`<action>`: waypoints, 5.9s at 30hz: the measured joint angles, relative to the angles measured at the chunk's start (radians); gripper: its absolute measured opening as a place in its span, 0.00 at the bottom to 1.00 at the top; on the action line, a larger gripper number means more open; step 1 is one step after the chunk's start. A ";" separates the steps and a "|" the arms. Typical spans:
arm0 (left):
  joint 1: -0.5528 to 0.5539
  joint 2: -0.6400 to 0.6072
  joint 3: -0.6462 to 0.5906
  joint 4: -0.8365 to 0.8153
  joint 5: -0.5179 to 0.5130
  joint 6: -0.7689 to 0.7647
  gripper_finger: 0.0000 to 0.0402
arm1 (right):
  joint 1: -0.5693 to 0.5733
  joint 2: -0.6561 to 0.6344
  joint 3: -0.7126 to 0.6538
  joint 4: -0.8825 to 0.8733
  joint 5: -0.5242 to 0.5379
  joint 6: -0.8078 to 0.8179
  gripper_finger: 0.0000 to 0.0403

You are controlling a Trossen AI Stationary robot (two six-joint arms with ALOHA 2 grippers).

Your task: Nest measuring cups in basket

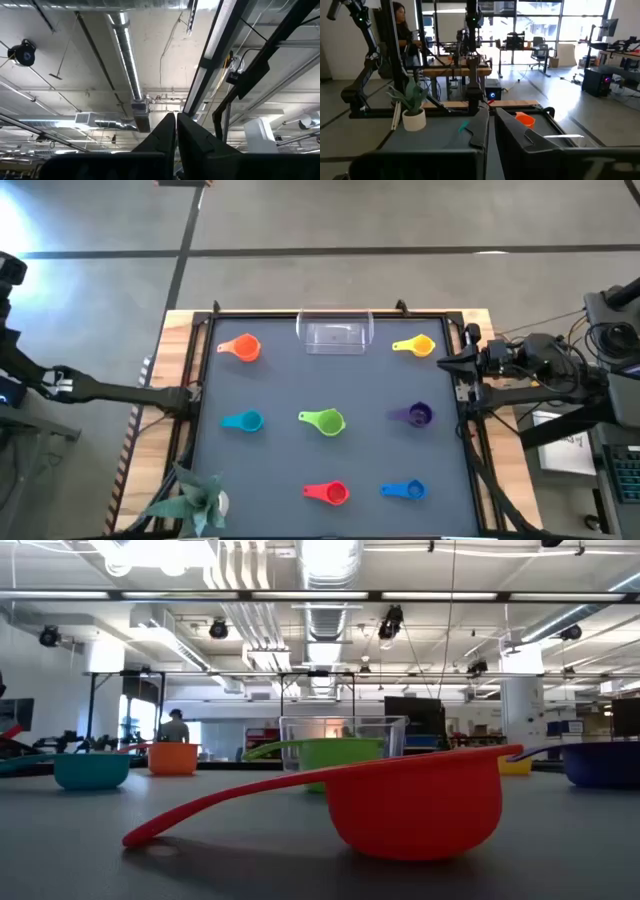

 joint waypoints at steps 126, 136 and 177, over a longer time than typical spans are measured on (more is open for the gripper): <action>-0.001 0.061 -0.294 -0.384 -0.156 -0.004 0.00 | 0.000 0.000 0.000 0.000 0.000 0.000 0.06; 0.000 0.154 -0.546 -0.357 -0.137 -0.120 0.00 | 0.000 0.000 0.000 0.000 0.000 0.000 0.06; -0.034 1.046 -0.722 -0.079 -0.148 0.148 0.56 | 0.000 0.000 0.000 0.000 0.000 0.000 0.06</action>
